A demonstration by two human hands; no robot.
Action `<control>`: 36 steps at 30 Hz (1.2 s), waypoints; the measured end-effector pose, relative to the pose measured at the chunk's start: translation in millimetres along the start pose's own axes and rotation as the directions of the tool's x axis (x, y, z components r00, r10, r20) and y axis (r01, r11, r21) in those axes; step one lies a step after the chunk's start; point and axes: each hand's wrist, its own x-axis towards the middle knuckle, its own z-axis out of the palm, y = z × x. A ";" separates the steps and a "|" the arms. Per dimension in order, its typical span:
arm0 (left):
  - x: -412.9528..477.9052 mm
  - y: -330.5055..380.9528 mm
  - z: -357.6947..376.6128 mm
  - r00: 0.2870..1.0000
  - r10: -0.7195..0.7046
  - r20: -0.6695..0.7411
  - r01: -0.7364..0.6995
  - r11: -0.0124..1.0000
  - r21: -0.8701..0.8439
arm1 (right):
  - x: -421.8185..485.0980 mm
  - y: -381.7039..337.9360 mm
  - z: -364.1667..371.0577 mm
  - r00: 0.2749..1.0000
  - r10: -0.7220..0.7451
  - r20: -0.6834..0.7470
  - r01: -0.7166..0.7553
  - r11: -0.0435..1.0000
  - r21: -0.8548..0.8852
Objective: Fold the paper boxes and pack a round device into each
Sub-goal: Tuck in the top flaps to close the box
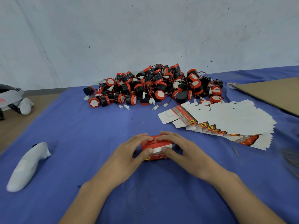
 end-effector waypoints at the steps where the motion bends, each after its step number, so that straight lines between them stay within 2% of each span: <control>1: 0.2 -0.6 0.9 1.000 -0.005 -0.012 0.005 1.000 -0.008 | 0.4 -1.0 0.4 1.000 0.003 -0.015 -0.003 0.999 0.034; 5: 2.4 3.9 0.7 0.997 0.007 -0.072 -0.010 0.999 -0.030 | 2.4 -7.0 2.4 0.999 0.000 -0.052 0.007 0.992 0.128; 8: 2.7 5.7 -0.4 0.996 -0.016 -0.083 0.011 0.998 -0.059 | 3.1 -9.0 2.2 0.998 -0.002 -0.058 0.010 0.991 0.137; 17: -5.9 6.3 4.5 0.995 -0.054 -0.080 0.036 0.977 -0.210 | -4.2 -4.1 -1.4 1.000 0.006 0.012 -0.006 1.000 -0.019; 23: -6.5 3.3 6.5 0.996 -0.035 -0.088 0.018 0.982 -0.187 | -9.2 -3.3 -4.7 0.999 -0.001 0.054 0.010 0.986 -0.165; 28: -5.9 3.0 1.3 0.997 0.023 -0.080 -0.032 0.992 -0.119 | -10.0 -4.8 -7.0 0.995 -0.029 0.091 0.060 0.929 -0.364; 36: -3.7 1.1 -4.1 0.997 0.003 -0.078 -0.019 0.979 -0.203 | -10.7 -4.7 -7.1 0.995 -0.034 0.093 0.067 0.926 -0.371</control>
